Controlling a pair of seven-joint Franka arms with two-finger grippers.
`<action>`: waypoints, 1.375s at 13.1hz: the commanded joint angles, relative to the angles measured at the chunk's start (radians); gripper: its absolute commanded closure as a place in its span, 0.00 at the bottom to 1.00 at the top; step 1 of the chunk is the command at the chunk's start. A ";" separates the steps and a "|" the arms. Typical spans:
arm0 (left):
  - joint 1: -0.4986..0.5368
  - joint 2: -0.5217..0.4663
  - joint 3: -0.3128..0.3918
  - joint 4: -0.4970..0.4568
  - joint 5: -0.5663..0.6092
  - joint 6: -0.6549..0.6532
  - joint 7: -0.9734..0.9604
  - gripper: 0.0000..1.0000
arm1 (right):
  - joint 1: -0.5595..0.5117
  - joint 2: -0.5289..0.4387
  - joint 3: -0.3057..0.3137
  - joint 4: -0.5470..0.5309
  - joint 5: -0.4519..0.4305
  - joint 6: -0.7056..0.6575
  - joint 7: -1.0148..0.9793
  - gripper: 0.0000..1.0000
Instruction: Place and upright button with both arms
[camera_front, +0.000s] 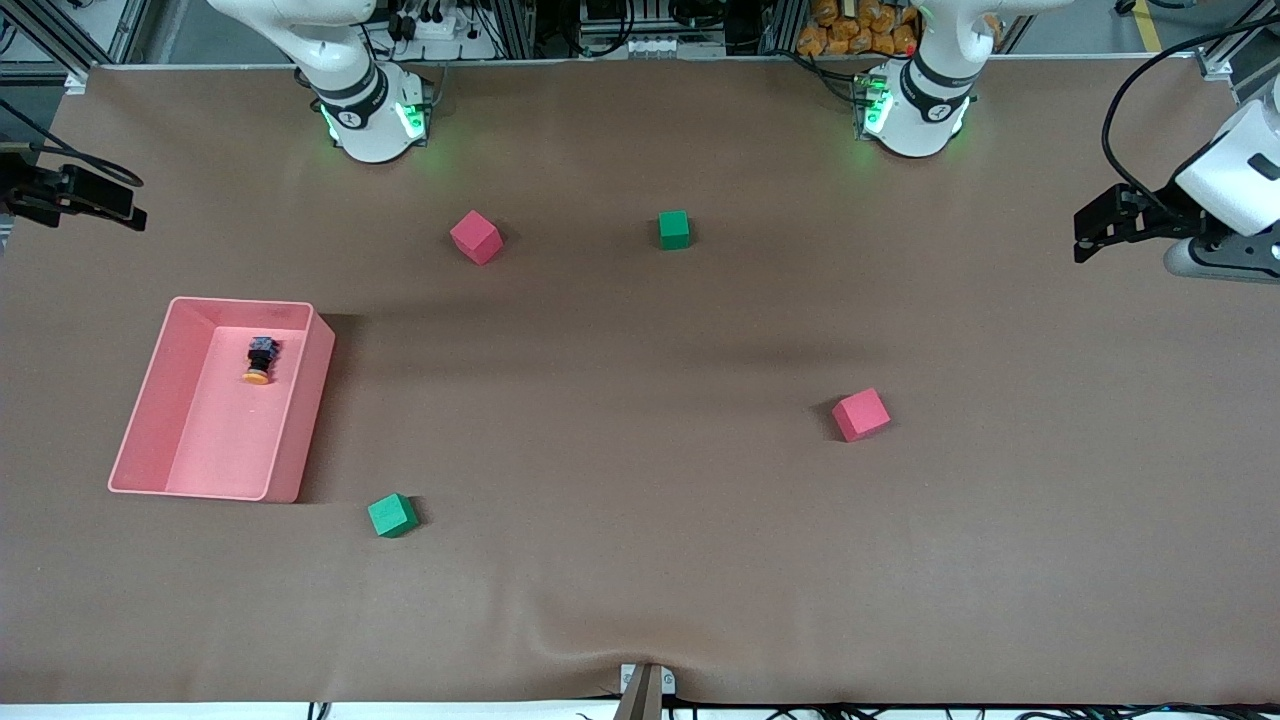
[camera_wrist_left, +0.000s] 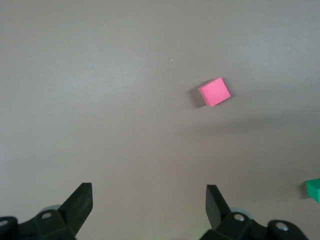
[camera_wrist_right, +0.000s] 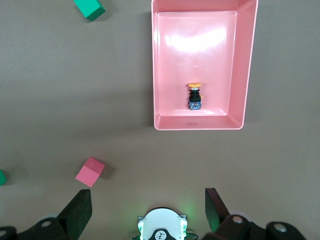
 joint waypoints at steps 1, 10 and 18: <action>0.005 0.010 -0.003 0.025 0.002 -0.025 -0.016 0.00 | -0.010 -0.004 0.009 -0.001 -0.016 -0.006 0.003 0.00; 0.008 0.013 -0.003 0.028 0.001 -0.023 -0.013 0.00 | -0.040 0.000 0.007 -0.053 -0.016 0.028 0.000 0.00; 0.011 0.017 -0.002 0.028 -0.004 -0.023 -0.011 0.00 | -0.155 0.129 0.007 -0.111 -0.015 0.159 -0.172 0.00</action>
